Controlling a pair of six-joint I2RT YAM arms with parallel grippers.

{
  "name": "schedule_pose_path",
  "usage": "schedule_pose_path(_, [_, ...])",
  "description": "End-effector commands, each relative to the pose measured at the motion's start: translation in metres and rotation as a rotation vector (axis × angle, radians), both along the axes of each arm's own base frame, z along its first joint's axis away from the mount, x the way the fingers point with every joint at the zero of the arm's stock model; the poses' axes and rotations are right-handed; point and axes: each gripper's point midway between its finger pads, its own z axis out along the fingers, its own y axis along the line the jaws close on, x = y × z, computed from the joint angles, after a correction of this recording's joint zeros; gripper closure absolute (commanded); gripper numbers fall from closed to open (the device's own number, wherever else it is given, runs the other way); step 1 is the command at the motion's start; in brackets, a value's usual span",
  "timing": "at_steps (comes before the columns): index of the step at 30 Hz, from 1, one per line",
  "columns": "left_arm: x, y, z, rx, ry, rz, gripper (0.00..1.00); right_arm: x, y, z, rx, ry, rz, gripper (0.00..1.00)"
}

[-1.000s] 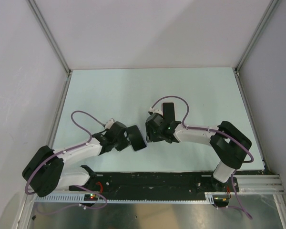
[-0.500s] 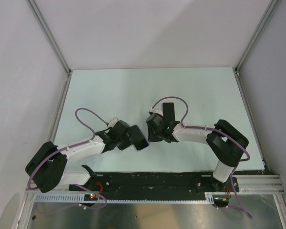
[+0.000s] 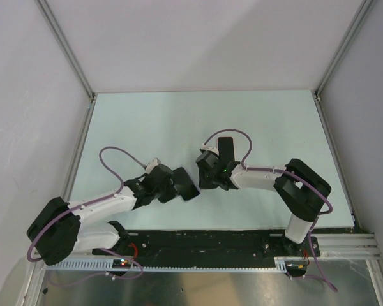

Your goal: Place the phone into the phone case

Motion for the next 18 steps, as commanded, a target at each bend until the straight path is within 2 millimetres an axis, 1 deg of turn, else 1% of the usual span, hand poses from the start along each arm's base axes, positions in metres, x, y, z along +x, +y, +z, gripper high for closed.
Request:
schedule_pose_path(1, [-0.004,-0.01,0.001,-0.016,0.003,-0.029,0.99,0.003,0.001,-0.005,0.0,0.008,-0.013,0.74])
schedule_pose_path(8, [-0.003,-0.021,-0.002,0.0,0.024,-0.048,1.0,0.001,0.001,-0.006,-0.004,0.012,-0.011,0.75])
schedule_pose_path(15, [0.006,-0.029,0.001,0.011,0.013,-0.057,1.0,-0.002,0.003,-0.008,-0.009,0.014,0.001,0.75])
schedule_pose_path(18, [0.009,-0.033,-0.001,0.022,0.021,-0.067,1.0,-0.004,0.004,-0.008,-0.012,0.011,0.009,0.75])
